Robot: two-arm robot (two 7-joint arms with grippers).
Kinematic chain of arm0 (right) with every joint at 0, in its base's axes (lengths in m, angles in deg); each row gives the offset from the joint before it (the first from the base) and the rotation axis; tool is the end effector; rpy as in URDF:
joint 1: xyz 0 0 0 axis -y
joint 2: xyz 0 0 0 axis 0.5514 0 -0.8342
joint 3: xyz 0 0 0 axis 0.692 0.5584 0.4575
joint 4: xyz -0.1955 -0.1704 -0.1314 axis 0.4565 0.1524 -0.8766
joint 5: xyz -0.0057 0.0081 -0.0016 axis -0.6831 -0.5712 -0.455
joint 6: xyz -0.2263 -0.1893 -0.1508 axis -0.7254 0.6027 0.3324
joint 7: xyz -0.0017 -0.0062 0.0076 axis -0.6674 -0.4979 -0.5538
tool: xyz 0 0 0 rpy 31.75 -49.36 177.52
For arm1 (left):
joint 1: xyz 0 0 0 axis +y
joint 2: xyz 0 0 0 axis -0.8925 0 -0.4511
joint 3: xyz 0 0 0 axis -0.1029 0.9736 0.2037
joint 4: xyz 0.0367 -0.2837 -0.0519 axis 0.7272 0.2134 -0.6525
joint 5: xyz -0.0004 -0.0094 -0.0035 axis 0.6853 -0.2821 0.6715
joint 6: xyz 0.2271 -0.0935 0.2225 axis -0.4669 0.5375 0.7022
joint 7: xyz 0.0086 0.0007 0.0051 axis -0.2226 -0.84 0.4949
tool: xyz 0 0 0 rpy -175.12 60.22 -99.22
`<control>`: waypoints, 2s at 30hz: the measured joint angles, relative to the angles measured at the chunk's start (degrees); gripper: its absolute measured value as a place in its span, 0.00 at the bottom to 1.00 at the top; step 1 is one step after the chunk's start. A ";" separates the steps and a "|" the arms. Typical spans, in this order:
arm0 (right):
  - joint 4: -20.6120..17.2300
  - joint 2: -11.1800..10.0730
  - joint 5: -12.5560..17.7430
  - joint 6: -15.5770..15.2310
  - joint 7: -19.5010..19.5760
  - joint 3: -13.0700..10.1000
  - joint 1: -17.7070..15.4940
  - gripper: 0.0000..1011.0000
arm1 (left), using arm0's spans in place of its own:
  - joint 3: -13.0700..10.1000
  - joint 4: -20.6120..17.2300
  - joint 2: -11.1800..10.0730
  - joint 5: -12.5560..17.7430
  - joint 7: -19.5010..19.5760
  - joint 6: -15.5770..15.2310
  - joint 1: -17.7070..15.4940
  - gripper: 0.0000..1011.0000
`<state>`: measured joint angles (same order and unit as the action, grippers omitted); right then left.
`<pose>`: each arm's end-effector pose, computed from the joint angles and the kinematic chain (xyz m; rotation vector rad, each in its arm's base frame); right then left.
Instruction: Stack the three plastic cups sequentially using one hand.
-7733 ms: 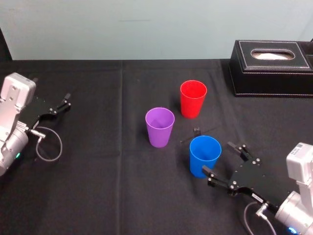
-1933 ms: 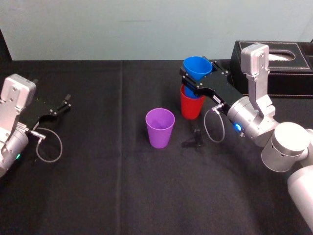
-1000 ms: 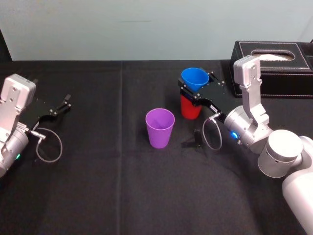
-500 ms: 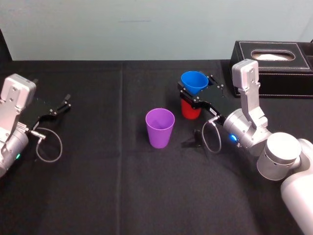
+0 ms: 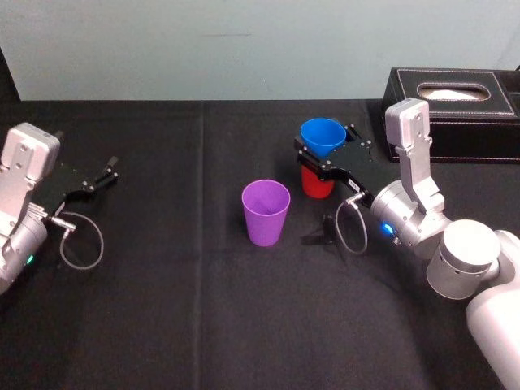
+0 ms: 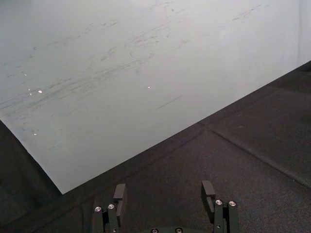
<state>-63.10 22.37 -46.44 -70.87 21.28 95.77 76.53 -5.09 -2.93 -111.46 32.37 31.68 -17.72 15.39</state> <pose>0.4382 -0.0038 -0.3255 -0.0318 -0.0971 -1.0275 0.3795 0.0772 -0.3071 0.3046 -0.2850 1.2478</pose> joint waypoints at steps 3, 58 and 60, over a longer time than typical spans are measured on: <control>-0.01 -0.01 0.01 0.00 0.01 0.01 0.00 0.84 | 0.00 0.00 0.00 0.00 0.00 0.00 0.00 0.99; -23.02 -9.21 5.26 0.12 -4.62 -1.20 -19.82 0.99 | 0.00 0.00 0.00 0.00 0.00 0.00 0.00 0.99; -22.93 -9.32 5.29 0.39 -4.91 -0.78 -20.16 0.99 | 0.00 0.00 0.00 0.00 0.00 0.00 0.00 0.99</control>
<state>-86.03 13.05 -41.15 -70.48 16.37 94.98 56.37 -5.09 -2.93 -111.45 32.37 31.68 -17.72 15.38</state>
